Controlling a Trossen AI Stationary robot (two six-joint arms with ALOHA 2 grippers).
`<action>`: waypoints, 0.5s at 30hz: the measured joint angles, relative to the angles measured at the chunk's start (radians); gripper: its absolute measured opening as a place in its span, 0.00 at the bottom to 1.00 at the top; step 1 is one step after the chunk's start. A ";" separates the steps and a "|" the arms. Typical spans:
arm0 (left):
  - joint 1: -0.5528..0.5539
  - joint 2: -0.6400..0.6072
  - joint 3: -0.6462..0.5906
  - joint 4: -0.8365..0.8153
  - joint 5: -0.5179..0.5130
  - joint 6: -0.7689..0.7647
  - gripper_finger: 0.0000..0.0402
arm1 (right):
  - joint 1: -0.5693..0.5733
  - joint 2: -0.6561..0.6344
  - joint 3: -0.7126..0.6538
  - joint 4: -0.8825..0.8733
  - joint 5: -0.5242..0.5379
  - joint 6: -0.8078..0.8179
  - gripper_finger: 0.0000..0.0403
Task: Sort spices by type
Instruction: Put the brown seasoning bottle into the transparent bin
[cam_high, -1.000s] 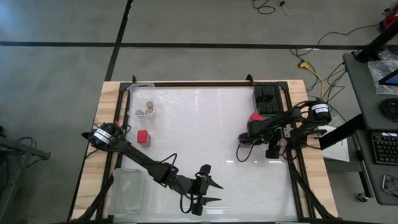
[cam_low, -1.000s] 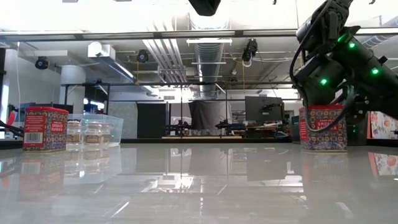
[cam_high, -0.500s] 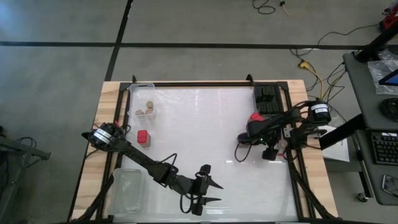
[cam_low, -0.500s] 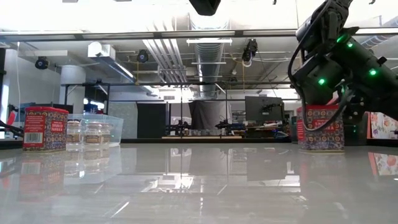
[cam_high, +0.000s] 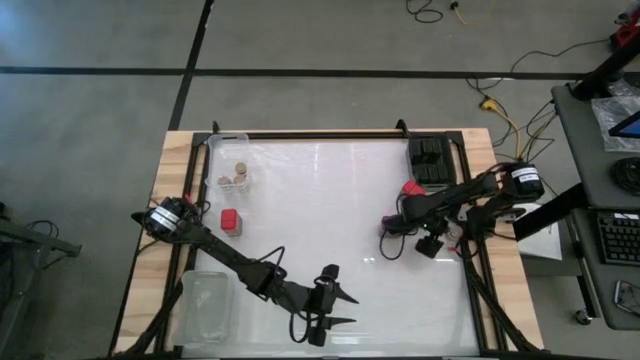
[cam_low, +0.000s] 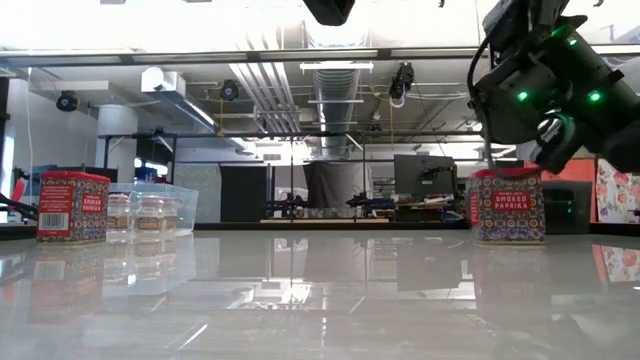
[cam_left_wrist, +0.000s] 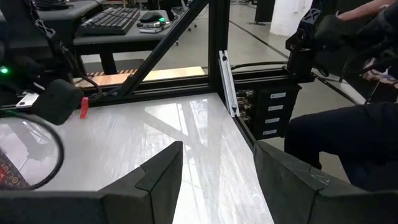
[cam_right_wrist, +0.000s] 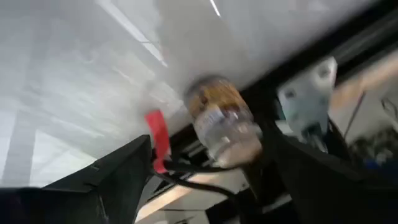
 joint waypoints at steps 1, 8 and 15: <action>0.000 0.000 0.000 0.000 0.000 0.000 0.45 | 0.010 0.000 0.000 -0.011 0.000 0.024 0.82; 0.000 0.000 0.000 0.000 0.001 0.003 0.45 | 0.100 0.000 -0.006 0.014 -0.027 0.201 0.81; -0.001 0.000 0.000 0.000 0.002 0.003 0.45 | 0.253 0.000 -0.037 0.032 0.022 0.415 0.75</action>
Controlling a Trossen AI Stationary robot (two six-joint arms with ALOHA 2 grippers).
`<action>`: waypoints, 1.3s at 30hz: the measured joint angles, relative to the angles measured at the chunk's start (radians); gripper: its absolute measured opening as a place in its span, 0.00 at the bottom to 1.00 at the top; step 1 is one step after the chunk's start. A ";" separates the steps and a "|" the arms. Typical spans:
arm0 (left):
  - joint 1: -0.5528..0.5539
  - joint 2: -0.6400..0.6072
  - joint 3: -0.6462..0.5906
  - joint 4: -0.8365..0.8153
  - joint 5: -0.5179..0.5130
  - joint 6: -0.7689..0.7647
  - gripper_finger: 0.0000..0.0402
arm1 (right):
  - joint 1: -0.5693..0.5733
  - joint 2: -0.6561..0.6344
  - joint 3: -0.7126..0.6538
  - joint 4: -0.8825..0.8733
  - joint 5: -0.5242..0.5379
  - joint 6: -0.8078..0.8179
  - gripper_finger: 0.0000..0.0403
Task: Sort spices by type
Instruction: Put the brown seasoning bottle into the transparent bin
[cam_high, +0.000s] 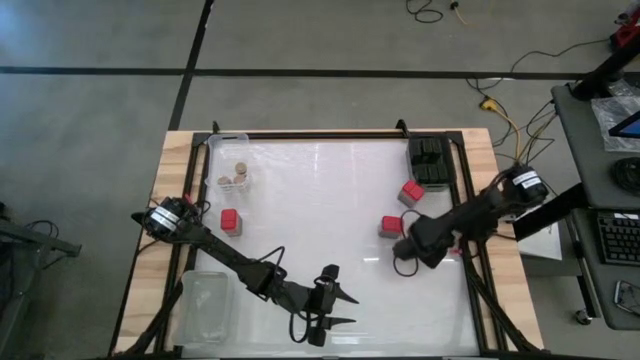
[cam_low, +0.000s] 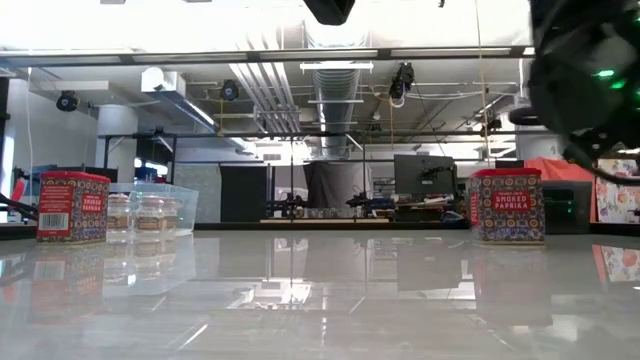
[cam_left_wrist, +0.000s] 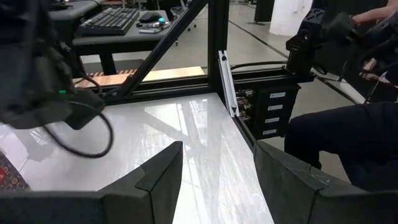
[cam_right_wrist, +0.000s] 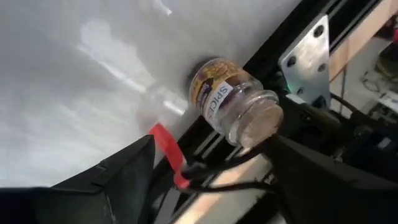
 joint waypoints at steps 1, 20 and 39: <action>0.000 0.000 0.000 0.000 0.000 0.000 0.45 | 0.017 0.000 -0.010 0.019 0.009 0.024 0.74; -0.020 0.000 0.000 0.014 0.000 0.011 0.45 | 0.224 -0.017 0.176 0.097 0.051 0.196 0.70; -0.053 0.014 0.000 0.017 0.001 -0.026 0.45 | 0.278 -0.093 0.154 0.143 0.165 0.373 0.84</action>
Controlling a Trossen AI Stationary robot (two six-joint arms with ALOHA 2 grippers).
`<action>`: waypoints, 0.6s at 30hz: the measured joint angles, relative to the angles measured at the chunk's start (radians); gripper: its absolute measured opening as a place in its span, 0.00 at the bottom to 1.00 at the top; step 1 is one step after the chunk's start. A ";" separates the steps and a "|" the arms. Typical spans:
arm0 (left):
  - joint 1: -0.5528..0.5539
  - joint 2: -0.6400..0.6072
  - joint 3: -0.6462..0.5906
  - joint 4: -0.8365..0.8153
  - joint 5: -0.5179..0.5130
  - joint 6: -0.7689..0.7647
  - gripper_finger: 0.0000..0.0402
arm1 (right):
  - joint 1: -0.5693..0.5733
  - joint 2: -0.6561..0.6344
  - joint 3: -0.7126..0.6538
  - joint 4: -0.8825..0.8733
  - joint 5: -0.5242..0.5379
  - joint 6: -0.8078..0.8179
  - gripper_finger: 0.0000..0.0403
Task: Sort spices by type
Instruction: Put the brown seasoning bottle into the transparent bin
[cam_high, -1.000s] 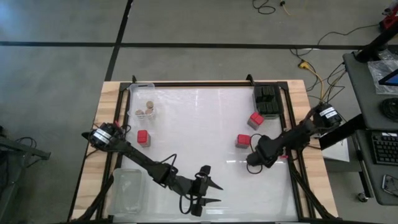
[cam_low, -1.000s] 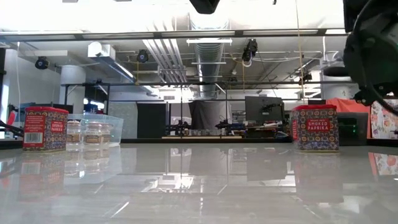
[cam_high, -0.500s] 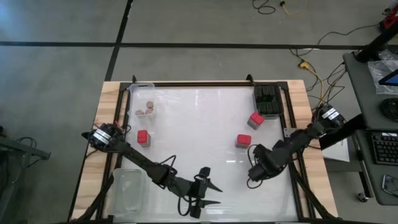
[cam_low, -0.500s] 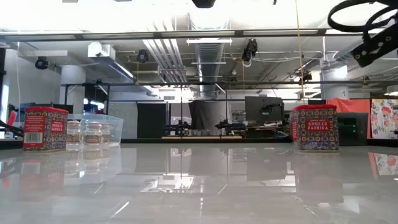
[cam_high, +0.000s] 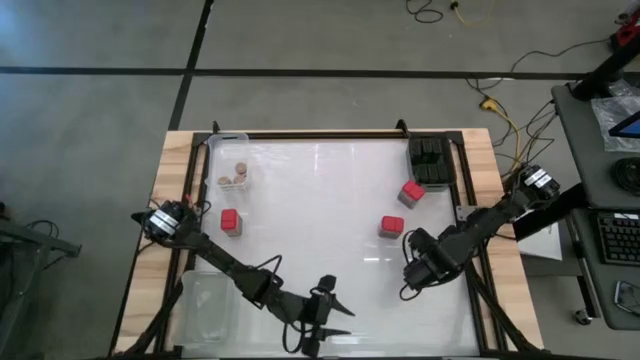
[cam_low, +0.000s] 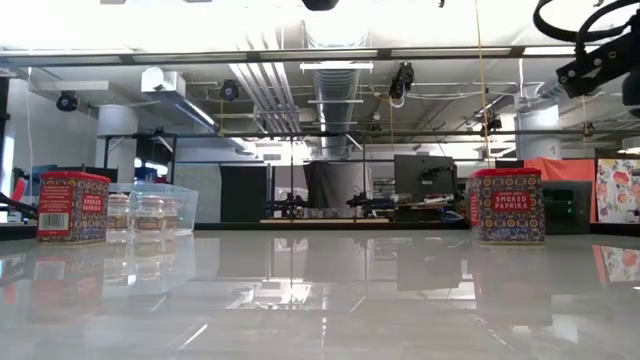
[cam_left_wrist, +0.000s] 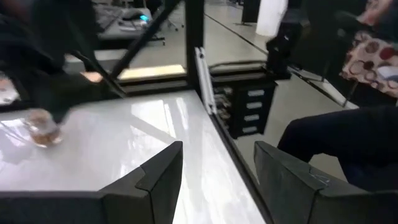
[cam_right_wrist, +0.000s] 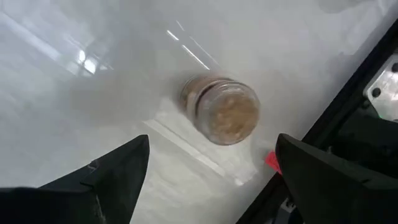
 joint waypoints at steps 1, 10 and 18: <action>-0.007 0.004 0.000 -0.002 0.000 -0.005 0.45 | 0.000 -0.017 -0.012 0.002 0.007 0.025 0.83; -0.086 0.015 -0.003 -0.020 -0.003 -0.146 0.45 | 0.018 -0.215 -0.153 0.077 0.128 0.313 0.76; -0.189 0.033 -0.006 -0.016 -0.054 -0.174 0.45 | 0.018 -0.201 -0.198 0.130 0.123 0.436 0.71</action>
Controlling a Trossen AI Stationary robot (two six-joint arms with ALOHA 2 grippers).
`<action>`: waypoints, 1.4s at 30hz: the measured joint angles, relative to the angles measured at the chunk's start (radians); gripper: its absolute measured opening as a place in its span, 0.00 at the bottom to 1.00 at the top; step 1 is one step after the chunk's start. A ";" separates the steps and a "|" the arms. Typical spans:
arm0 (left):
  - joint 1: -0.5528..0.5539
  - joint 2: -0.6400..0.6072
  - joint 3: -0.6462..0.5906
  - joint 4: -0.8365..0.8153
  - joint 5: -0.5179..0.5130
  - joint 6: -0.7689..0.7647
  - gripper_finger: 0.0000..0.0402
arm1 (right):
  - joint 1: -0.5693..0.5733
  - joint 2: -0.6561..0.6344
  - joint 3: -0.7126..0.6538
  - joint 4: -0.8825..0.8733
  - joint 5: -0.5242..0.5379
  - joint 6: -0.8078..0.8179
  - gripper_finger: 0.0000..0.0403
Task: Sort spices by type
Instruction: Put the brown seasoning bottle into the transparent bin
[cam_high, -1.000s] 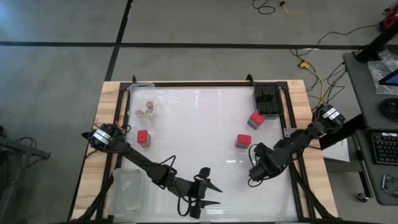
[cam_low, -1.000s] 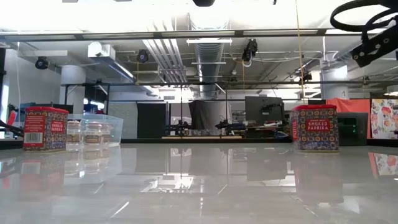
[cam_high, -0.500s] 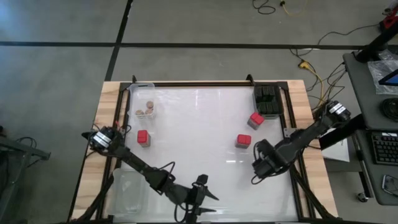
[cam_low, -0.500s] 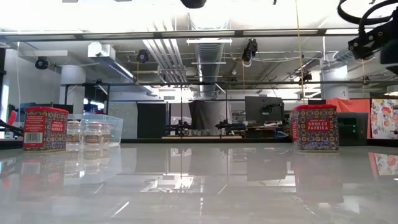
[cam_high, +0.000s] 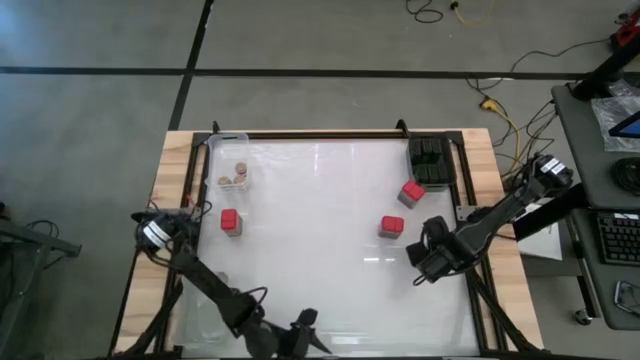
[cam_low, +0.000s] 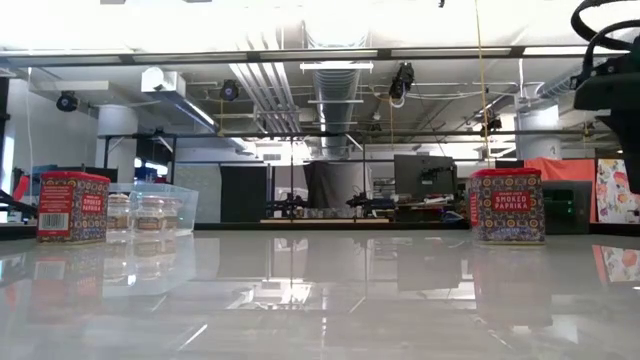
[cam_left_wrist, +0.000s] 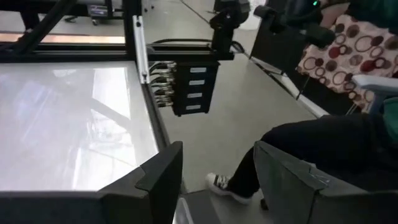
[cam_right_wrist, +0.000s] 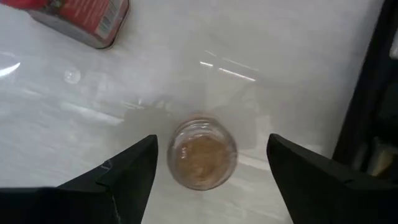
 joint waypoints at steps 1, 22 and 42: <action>-0.005 0.000 0.000 0.003 0.000 0.000 0.45 | 0.000 0.006 0.000 0.014 -0.002 0.010 0.71; -0.005 0.000 0.000 -0.022 -0.001 0.034 0.45 | -0.005 0.138 0.000 0.105 -0.036 0.022 0.57; -0.001 -0.069 0.008 -0.350 0.079 -0.071 0.45 | -0.003 0.158 0.119 0.150 -0.003 -0.222 0.47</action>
